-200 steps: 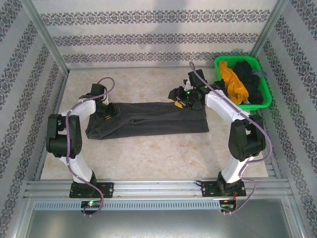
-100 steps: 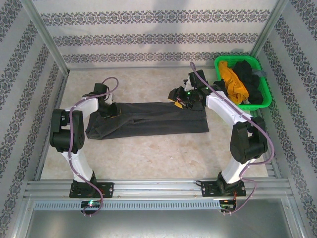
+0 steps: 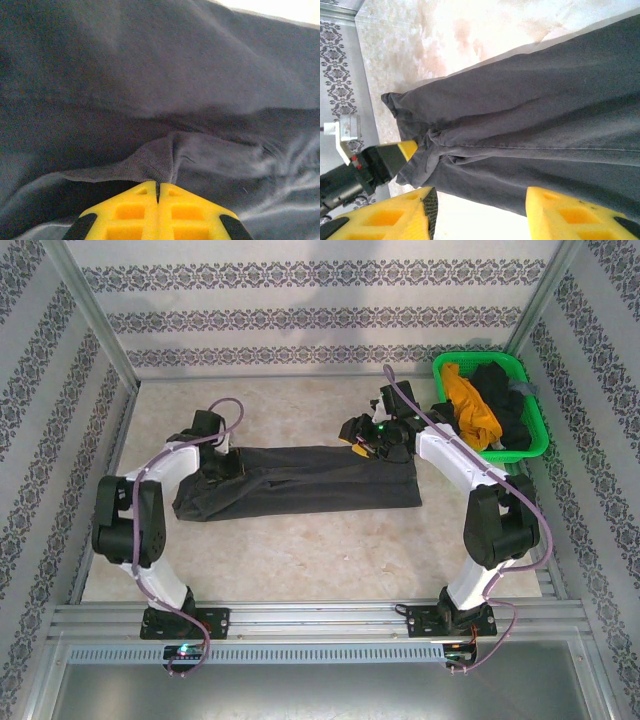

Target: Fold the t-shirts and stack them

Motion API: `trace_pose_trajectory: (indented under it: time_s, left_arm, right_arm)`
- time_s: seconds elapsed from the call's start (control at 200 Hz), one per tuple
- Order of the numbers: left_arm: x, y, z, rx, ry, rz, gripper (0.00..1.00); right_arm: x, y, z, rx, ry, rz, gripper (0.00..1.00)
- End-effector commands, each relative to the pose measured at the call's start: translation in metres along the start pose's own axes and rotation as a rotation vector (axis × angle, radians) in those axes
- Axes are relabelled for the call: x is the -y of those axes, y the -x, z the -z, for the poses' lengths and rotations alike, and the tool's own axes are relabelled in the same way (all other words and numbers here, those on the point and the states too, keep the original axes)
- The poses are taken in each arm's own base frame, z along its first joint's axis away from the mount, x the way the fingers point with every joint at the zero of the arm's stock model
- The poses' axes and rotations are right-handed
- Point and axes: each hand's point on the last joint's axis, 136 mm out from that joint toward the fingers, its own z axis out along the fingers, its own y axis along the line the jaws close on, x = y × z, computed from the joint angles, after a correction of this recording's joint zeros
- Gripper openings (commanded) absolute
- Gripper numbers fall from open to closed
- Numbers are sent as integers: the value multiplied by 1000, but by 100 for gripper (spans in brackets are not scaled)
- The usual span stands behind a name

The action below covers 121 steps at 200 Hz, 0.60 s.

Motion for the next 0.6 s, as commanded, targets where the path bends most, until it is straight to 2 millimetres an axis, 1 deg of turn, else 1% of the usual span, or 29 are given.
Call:
trace_pose_trajectory:
  time_s: [0.0,0.225,0.345,0.435,0.6]
  left_arm:
    - [6,-23,14,-21,29,46,0]
    - [17,-53,31,-21,44,133,0]
    - [28,-68,31,-28,44,180,0]
    - [33,-77,29,-27,61,227,0]
    - [31,-91,27,-1,104,320,0]
  right_arm:
    - [-14,3,8,16,32,12,51]
    - [-14,-1,13,11,42,17,51]
    - [-12,-4,13,4,48,16,51]
    - [-9,-7,14,-1,48,13,51]
    - [-3,-12,16,-8,47,5,51]
